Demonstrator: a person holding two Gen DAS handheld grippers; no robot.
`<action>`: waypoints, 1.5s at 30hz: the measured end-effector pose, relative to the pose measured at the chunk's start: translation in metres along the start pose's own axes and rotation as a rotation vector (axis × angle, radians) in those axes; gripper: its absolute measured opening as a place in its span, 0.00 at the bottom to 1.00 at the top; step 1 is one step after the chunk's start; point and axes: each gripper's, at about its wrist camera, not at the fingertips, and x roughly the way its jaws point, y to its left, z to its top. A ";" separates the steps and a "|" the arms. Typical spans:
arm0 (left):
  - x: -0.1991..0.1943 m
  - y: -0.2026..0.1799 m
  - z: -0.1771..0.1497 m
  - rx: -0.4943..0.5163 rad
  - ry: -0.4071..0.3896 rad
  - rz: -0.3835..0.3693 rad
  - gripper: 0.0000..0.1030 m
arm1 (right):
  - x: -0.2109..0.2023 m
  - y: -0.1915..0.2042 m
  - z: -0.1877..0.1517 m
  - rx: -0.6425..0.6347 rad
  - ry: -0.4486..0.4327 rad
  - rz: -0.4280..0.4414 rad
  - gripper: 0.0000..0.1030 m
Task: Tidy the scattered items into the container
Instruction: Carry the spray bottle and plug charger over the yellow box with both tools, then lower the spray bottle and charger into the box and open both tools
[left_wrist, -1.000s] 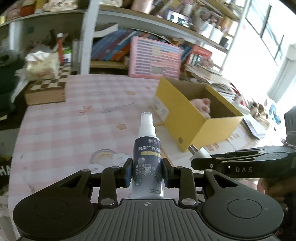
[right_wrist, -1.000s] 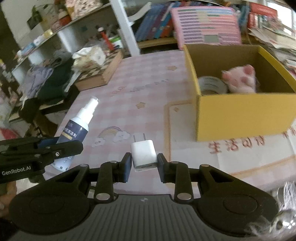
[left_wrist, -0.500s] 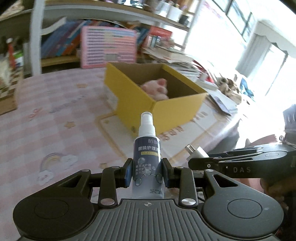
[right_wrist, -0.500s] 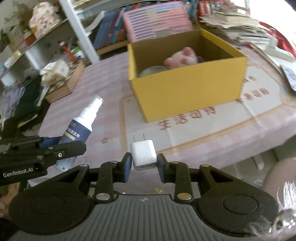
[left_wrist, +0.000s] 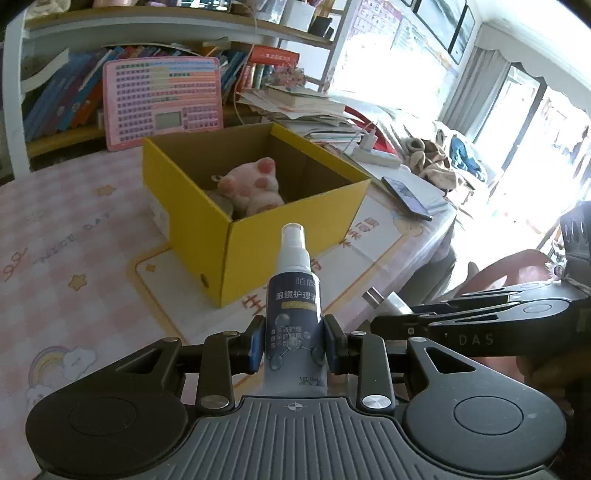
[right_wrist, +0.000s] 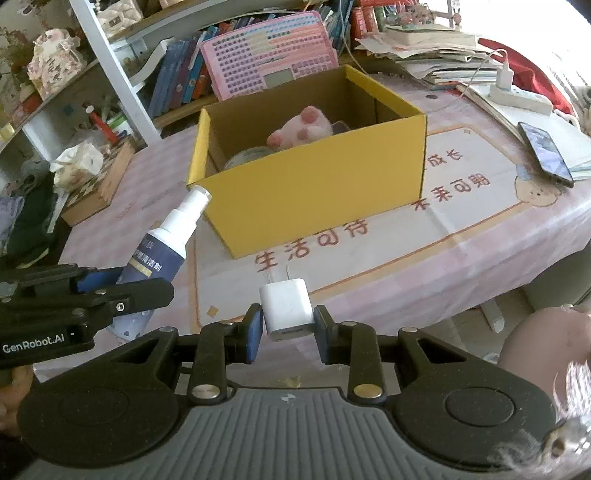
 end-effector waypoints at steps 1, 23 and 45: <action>0.003 -0.001 0.002 0.003 0.001 -0.002 0.30 | 0.000 -0.003 0.002 0.000 -0.001 -0.001 0.27; 0.042 -0.019 0.083 0.000 -0.127 0.100 0.30 | 0.014 -0.045 0.102 -0.158 -0.170 0.058 0.27; 0.140 0.016 0.111 -0.138 -0.008 0.412 0.30 | 0.142 -0.042 0.164 -0.634 -0.057 0.070 0.27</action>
